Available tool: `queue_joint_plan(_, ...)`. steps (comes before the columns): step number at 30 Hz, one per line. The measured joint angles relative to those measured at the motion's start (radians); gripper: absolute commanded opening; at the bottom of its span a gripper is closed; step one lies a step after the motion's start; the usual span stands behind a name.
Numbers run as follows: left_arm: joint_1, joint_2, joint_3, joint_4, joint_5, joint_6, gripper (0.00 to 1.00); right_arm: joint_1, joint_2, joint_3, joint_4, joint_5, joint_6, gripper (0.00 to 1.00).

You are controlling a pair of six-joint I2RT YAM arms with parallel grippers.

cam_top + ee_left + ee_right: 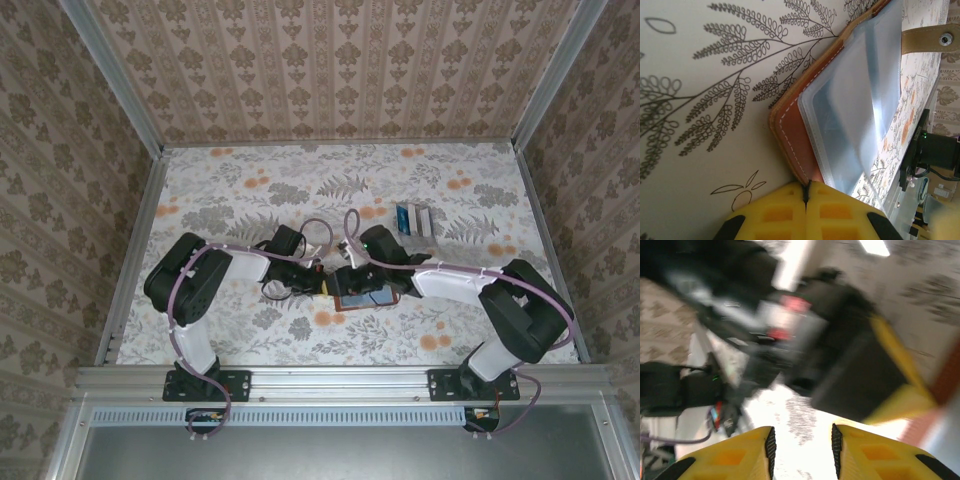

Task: Put the credit cards into the card holder
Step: Flip over the card slot in the card holder, then pick up the credit card from the storage box.

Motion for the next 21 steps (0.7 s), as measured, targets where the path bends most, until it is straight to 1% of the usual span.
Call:
queue_joint_plan(2, 0.000, 0.002, 0.009, -0.014, 0.000, 0.000, 0.00, -0.002, -0.032, 0.018, -0.024, -0.017, -0.026, 0.44)
queue_joint_plan(4, -0.002, 0.002, 0.010, -0.016, -0.001, 0.000, 0.00, -0.024, -0.091, 0.016, -0.074, -0.011, -0.051, 0.47)
queue_joint_plan(7, -0.002, 0.002, 0.010, -0.018, -0.001, 0.000, 0.00, -0.087, -0.212, 0.011, -0.151, 0.048, -0.088, 0.48)
queue_joint_plan(9, -0.002, 0.004, 0.015, -0.024, 0.000, 0.000, 0.00, -0.134, -0.291, 0.011, -0.205, 0.142, -0.109, 0.49)
queue_joint_plan(11, -0.003, 0.004, 0.015, -0.025, -0.001, 0.000, 0.00, -0.180, -0.349, 0.013, -0.264, 0.264, -0.124, 0.51)
queue_joint_plan(12, -0.004, 0.004, 0.015, -0.024, -0.003, 0.000, 0.00, -0.199, -0.363, 0.019, -0.300, 0.325, -0.133, 0.53)
queue_joint_plan(13, -0.004, 0.004, 0.016, -0.025, -0.003, 0.000, 0.00, -0.218, -0.367, 0.031, -0.339, 0.392, -0.143, 0.56)
queue_joint_plan(15, -0.006, 0.004, 0.021, -0.032, -0.006, 0.000, 0.00, -0.237, -0.357, 0.056, -0.397, 0.501, -0.164, 0.63)
queue_joint_plan(18, -0.007, 0.003, 0.021, -0.033, -0.008, 0.000, 0.00, -0.265, -0.307, 0.124, -0.479, 0.649, -0.202, 0.64)
queue_joint_plan(21, -0.008, 0.003, 0.021, -0.032, -0.009, 0.000, 0.00, -0.316, -0.220, 0.205, -0.518, 0.735, -0.238, 0.64)
